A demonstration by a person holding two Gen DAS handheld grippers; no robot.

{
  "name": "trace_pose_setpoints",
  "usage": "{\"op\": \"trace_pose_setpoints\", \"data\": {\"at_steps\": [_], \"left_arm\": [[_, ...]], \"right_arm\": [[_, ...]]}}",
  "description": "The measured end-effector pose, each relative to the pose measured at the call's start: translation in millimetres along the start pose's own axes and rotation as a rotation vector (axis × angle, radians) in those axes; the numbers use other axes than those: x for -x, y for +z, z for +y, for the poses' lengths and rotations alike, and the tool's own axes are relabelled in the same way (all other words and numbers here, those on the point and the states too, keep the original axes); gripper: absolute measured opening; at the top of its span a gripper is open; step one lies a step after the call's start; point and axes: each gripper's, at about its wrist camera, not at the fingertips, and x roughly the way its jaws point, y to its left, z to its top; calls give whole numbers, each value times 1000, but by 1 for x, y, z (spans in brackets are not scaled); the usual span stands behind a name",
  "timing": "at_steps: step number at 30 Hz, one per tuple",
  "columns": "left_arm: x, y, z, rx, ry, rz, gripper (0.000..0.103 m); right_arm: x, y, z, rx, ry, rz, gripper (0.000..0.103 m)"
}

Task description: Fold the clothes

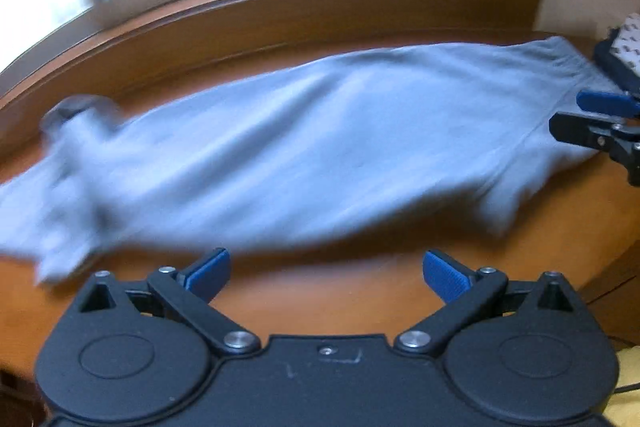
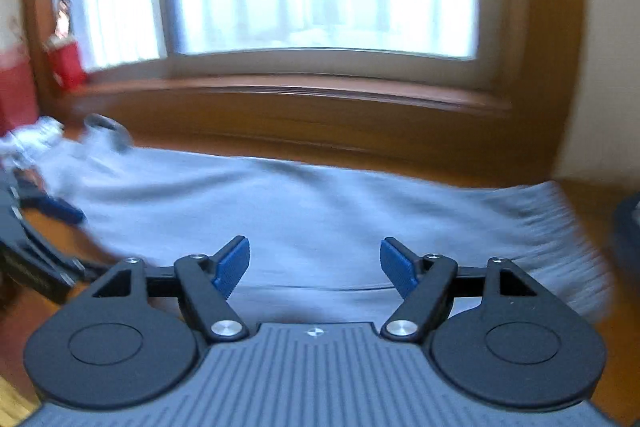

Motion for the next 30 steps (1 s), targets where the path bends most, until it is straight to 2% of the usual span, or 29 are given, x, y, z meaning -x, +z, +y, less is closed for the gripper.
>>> {"op": "trace_pose_setpoints", "data": {"at_steps": [3,6,10,13,18,24,27,30], "left_arm": [[16,-31,62,59,44,-3,103],[36,-51,105,109,109,0,103],[53,-66,154,149,127,-21,103],[52,-63,187,153,167,-34,103],[39,-50,235,160,164,-32,103],[13,-19,287,-16,183,-30,103],[7,-5,312,-97,140,-9,103],[1,1,334,-147,125,-23,103]], "right_arm": [[-20,-8,70,-17,104,30,76],[-37,-8,129,8,187,69,76],[-59,0,183,-4,303,112,76],[-88,5,211,-10,337,163,76],[-119,14,244,-40,340,179,76],[-157,20,276,21,238,132,76],[-172,21,286,-29,166,147,76],[-185,21,296,-95,123,161,75]]}}
